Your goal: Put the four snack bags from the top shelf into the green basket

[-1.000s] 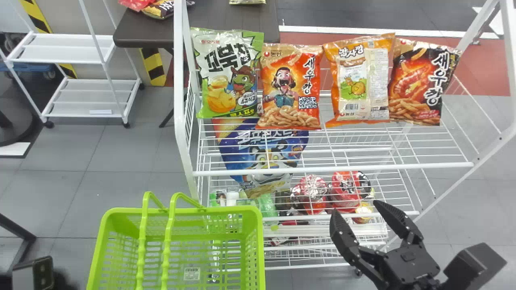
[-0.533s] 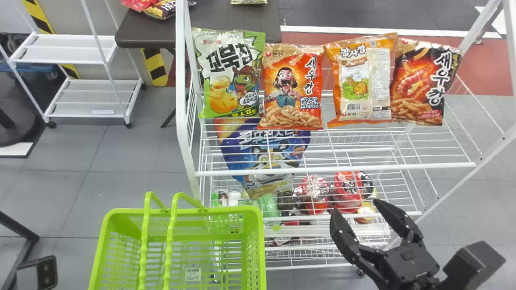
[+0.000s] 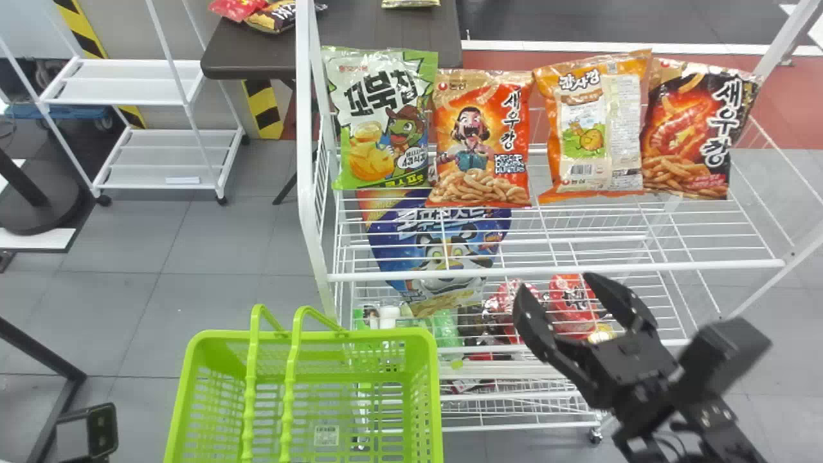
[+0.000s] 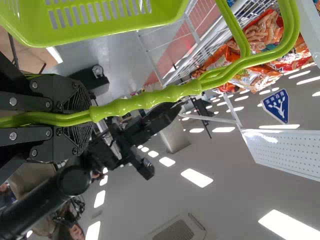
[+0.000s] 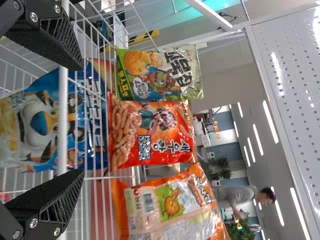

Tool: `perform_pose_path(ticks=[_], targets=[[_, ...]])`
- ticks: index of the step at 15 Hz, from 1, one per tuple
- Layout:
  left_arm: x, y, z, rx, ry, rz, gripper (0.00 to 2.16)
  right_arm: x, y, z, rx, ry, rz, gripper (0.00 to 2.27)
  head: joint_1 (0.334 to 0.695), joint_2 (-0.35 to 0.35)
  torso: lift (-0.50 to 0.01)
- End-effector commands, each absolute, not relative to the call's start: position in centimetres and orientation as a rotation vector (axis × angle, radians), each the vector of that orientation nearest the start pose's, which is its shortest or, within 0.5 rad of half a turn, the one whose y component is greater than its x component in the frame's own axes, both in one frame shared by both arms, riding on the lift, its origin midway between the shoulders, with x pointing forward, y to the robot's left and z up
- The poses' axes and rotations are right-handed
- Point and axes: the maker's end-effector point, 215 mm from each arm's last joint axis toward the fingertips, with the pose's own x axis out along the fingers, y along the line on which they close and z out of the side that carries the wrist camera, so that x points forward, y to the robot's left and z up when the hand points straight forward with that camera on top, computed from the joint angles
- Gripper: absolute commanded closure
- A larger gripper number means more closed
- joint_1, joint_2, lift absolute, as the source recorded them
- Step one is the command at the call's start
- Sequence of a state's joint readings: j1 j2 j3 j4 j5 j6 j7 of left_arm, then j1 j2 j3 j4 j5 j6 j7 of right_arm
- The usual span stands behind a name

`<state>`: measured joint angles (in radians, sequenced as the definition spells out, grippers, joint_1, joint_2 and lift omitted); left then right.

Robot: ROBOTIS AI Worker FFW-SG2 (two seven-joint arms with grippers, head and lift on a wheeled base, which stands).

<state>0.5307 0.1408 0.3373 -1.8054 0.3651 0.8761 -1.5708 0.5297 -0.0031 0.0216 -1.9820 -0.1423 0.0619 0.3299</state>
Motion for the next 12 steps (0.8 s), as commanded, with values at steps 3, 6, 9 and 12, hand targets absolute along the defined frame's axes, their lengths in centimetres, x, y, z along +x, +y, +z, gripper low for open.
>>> perform_pose_path(ticks=[3,6,9,12], targets=[[21.2,16.8,-43.1,-1.000,0.640,-1.165,2.15,48.8,-9.8,-37.6,0.151,0.142,0.391,0.08,0.695,0.064,0.000],[21.2,16.8,-43.1,-1.002,0.639,-1.164,2.15,53.2,-6.0,-35.4,0.131,0.109,0.432,0.08,0.695,0.118,0.000],[21.2,16.8,-43.1,-1.002,0.639,-1.164,2.15,56.5,-1.9,-34.0,0.095,0.091,0.498,0.08,0.695,0.159,0.000],[21.5,16.7,-43.0,-0.999,0.636,-1.168,2.15,59.9,0.4,-33.9,0.049,0.097,0.525,0.08,0.695,0.212,0.000]])
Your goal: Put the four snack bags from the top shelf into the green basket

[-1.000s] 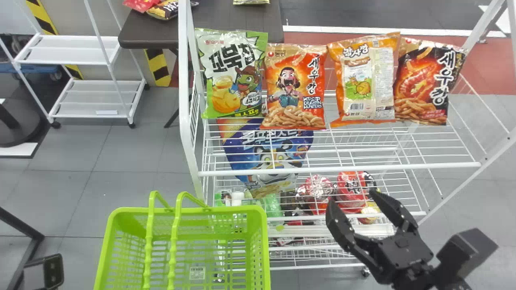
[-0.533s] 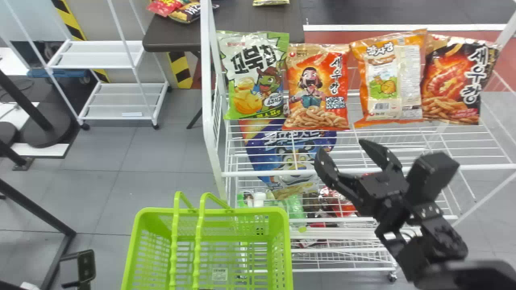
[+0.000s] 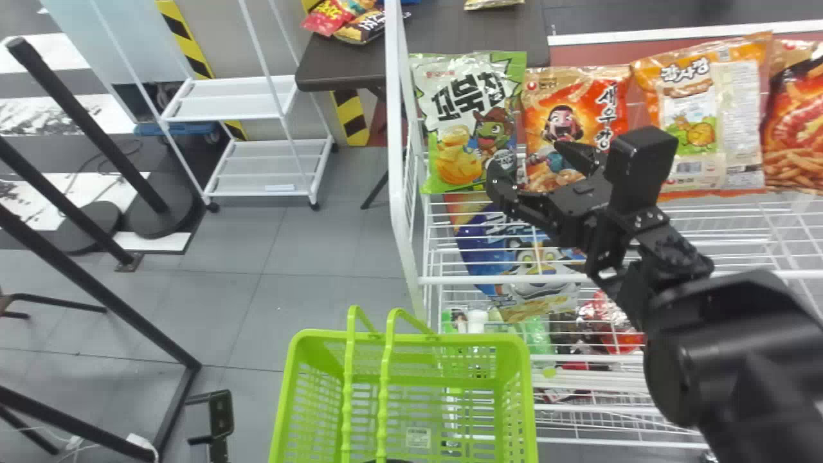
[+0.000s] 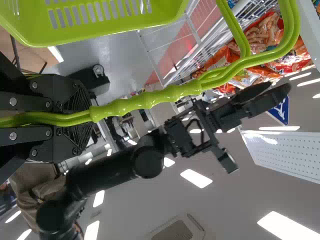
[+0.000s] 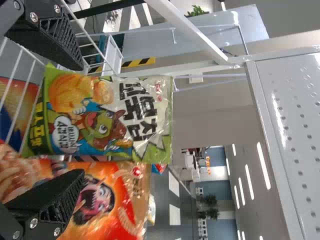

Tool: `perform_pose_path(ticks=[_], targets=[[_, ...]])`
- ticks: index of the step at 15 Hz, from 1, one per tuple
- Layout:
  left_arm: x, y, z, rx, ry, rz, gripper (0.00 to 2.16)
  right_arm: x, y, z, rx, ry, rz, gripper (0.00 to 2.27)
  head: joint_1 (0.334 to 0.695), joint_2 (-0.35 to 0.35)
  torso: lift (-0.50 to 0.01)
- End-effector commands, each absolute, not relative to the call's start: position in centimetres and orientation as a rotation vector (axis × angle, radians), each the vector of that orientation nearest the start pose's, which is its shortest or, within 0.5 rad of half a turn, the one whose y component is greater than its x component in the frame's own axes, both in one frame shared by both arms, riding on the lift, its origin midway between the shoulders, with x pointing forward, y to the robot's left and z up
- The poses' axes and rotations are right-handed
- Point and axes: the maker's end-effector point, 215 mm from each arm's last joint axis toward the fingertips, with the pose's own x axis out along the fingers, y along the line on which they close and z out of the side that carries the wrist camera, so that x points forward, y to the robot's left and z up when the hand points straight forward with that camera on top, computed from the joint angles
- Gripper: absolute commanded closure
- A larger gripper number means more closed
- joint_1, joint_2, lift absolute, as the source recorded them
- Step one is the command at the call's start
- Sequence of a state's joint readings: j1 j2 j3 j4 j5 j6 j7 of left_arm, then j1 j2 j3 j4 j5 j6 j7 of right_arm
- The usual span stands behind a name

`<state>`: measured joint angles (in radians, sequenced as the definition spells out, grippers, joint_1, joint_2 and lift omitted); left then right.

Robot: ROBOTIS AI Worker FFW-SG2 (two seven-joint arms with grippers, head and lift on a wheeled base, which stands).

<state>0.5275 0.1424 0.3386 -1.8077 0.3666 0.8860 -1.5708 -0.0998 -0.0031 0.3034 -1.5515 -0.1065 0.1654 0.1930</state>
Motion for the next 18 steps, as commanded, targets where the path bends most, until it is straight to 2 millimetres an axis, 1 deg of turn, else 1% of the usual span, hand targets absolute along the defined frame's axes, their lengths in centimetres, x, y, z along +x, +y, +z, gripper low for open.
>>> perform_pose_path(ticks=[1,4,5,6,7,9,11,12,13,14,15,16,17,18], targets=[[21.7,16.6,-43.0,-0.999,0.634,-1.170,2.15,60.8,1.2,-34.4,0.030,0.110,0.541,0.08,0.695,0.219,0.000],[22.7,16.0,-43.1,-1.002,0.647,-1.196,2.15,64.0,0.7,-34.5,0.009,0.116,0.521,0.08,0.695,0.231,0.000],[22.7,16.1,-43.2,-1.002,0.648,-1.194,2.15,64.7,1.1,-34.8,0.019,0.126,0.537,0.08,0.695,0.225,0.000],[22.7,16.1,-43.2,-1.002,0.648,-1.194,2.15,65.2,1.8,-34.9,0.026,0.127,0.556,0.08,0.695,0.220,0.000],[22.6,16.1,-43.2,-1.005,0.649,-1.193,2.15,65.4,2.3,-35.5,0.031,0.144,0.573,0.08,0.695,0.218,0.000],[22.7,16.1,-43.1,-1.005,0.647,-1.195,2.15,66.2,2.3,-36.4,0.043,0.162,0.598,0.08,0.695,0.226,0.000],[22.6,16.2,-43.2,-1.004,0.649,-1.194,2.15,66.4,2.4,-37.2,0.040,0.186,0.622,0.08,0.695,0.231,0.000],[22.6,16.2,-43.1,-1.005,0.648,-1.195,2.15,66.9,2.2,-37.3,0.028,0.190,0.624,0.11,0.695,0.230,0.000],[22.6,16.2,-43.1,-1.007,0.647,-1.195,2.15,67.4,1.8,-37.5,0.023,0.197,0.635,0.23,0.695,0.229,0.000],[22.5,16.3,-43.1,-1.005,0.649,-1.196,2.15,67.8,1.7,-37.1,0.034,0.195,0.646,0.34,0.695,0.227,0.000],[22.4,16.4,-43.1,-1.008,0.651,-1.193,2.15,67.7,2.0,-36.9,0.036,0.196,0.669,0.49,0.695,0.225,0.000],[22.5,16.5,-43.1,-1.006,0.652,-1.192,2.15,67.7,2.2,-36.6,0.033,0.195,0.691,0.79,0.695,0.223,0.000],[22.5,16.5,-43.1,-1.005,0.649,-1.193,2.15,67.6,2.4,-36.7,0.032,0.198,0.700,1.20,0.695,0.224,0.000],[22.5,16.5,-43.1,-1.004,0.649,-1.194,2.15,67.6,2.3,-36.8,0.030,0.204,0.699,1.70,0.695,0.226,0.000]])
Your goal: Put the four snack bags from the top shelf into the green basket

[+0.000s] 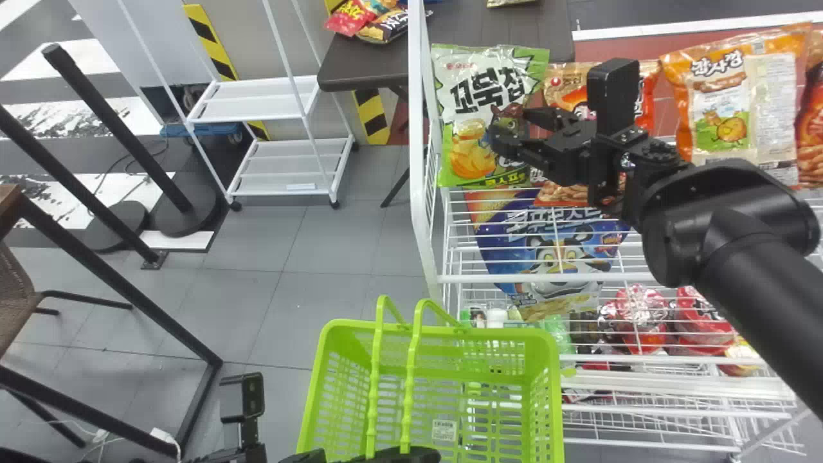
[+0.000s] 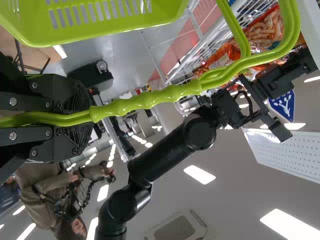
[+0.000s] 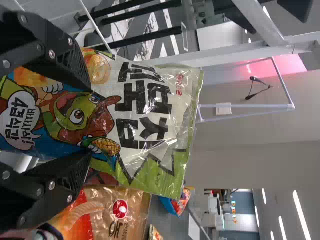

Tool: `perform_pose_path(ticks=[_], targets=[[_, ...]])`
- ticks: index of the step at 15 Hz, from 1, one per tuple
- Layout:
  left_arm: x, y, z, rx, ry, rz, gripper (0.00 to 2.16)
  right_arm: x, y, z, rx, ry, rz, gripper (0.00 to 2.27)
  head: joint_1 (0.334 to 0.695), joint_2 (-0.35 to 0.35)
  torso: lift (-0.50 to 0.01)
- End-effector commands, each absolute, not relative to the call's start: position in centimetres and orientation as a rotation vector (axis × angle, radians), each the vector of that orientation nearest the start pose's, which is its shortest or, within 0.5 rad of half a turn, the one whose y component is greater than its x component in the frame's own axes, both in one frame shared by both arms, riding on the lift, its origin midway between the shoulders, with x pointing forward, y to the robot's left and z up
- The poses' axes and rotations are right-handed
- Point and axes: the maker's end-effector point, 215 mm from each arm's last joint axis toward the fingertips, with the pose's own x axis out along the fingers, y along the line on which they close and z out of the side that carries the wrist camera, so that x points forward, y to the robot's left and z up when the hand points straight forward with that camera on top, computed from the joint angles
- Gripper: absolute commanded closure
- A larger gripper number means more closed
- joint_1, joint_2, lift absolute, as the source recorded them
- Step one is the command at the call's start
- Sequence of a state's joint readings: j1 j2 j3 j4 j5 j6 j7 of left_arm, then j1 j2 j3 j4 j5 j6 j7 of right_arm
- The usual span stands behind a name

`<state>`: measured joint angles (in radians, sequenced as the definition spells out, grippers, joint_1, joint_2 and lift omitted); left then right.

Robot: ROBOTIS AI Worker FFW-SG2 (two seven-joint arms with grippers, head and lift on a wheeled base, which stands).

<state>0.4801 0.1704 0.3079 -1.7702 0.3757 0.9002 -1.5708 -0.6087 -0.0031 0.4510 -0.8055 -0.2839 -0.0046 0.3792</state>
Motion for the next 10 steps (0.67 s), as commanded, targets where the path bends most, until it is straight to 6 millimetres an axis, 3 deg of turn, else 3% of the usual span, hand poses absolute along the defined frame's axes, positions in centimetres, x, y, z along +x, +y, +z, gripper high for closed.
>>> perform_pose_path(ticks=[1,3,6,8,9,10], targets=[[22.5,16.5,-43.1,-1.007,0.651,-1.193,2.15,67.6,2.3,-36.9,0.030,0.207,0.698,2.04,0.695,0.228,0.000],[22.5,16.6,-43.1,-1.008,0.651,-1.193,2.15,67.5,2.3,-37.2,0.024,0.207,0.698,2.25,0.695,0.227,0.000],[22.6,16.9,-42.9,-1.009,0.643,-1.189,2.15,66.4,3.1,-37.1,0.018,0.187,0.704,2.25,0.695,0.228,0.000],[22.6,17.3,-42.9,-1.010,0.639,-1.181,2.15,64.4,4.2,-36.9,0.032,0.187,0.716,2.25,0.695,0.238,0.000],[22.7,17.5,-42.8,-1.018,0.635,-1.177,2.15,63.8,4.1,-36.5,0.033,0.184,0.709,2.25,0.695,0.245,0.000],[22.9,17.6,-42.8,-1.059,0.651,-1.166,2.15,63.1,2.6,-36.9,0.032,0.198,0.679,2.25,0.695,0.253,0.000]])
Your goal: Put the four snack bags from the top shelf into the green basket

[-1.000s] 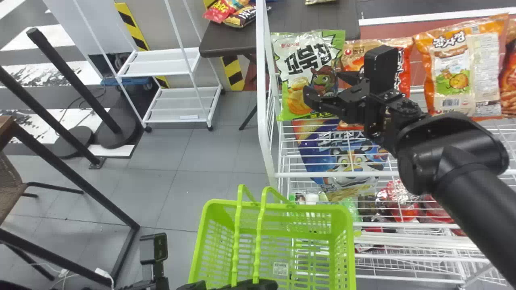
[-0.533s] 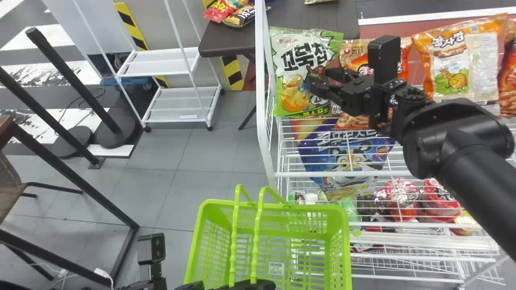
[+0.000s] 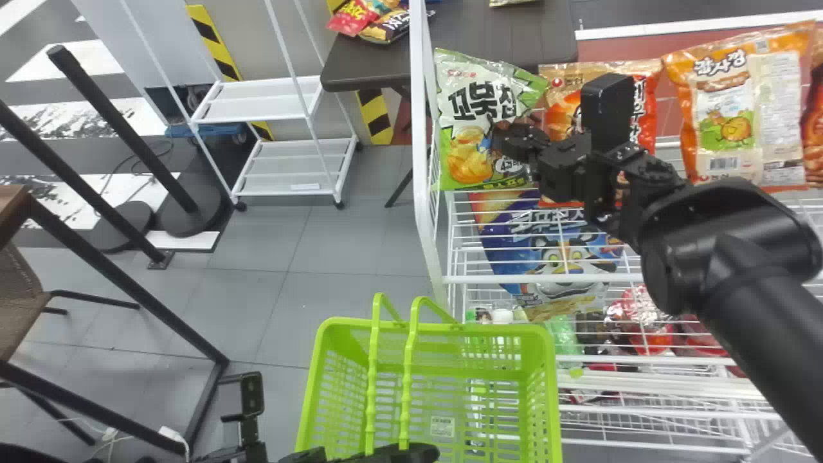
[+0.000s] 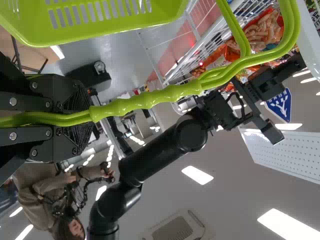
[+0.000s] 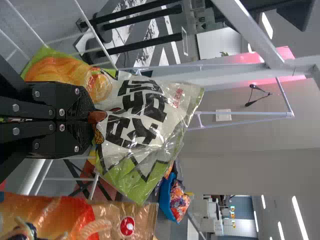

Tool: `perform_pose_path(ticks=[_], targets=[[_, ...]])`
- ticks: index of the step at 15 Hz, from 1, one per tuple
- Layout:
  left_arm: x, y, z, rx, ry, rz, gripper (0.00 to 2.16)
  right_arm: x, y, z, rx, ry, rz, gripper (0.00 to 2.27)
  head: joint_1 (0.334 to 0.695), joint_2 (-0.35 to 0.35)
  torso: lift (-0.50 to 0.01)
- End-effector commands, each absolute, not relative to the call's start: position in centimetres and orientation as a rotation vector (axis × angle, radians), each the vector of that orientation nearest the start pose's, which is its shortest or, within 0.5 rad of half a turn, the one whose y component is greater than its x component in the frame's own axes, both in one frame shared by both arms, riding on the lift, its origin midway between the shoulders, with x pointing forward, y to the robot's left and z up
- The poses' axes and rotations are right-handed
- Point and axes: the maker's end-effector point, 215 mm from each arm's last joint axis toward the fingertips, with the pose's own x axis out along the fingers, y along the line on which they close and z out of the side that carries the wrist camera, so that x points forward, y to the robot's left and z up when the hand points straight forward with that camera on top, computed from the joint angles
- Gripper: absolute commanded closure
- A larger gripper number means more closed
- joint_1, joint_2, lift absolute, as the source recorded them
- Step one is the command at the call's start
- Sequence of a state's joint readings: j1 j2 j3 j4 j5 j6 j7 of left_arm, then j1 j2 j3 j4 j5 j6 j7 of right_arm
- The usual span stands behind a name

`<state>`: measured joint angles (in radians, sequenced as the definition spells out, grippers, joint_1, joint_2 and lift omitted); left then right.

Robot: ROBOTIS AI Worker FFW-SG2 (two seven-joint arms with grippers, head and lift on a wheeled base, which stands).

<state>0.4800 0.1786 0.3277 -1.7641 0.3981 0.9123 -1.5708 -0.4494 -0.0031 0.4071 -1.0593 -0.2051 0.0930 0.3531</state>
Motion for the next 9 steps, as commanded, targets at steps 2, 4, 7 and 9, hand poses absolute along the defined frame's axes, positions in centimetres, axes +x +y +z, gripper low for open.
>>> perform_pose_path(ticks=[2,4,7,9], targets=[[23.3,17.8,-42.6,-1.050,0.650,-1.167,2.15,61.7,0.7,-35.3,0.069,0.169,0.643,2.25,0.695,0.264,0.000],[23.6,17.9,-42.5,-1.039,0.646,-1.170,2.15,59.7,-0.4,-33.7,0.142,0.152,0.626,2.25,0.695,0.249,0.000],[24.2,18.1,-42.5,-1.032,0.645,-1.171,2.15,55.9,-2.9,-31.2,0.238,0.105,0.595,2.25,0.695,0.228,0.000],[24.6,18.2,-42.4,-1.033,0.643,-1.171,2.15,52.5,-3.9,-32.0,0.278,0.167,0.585,2.25,0.695,0.215,0.000]])
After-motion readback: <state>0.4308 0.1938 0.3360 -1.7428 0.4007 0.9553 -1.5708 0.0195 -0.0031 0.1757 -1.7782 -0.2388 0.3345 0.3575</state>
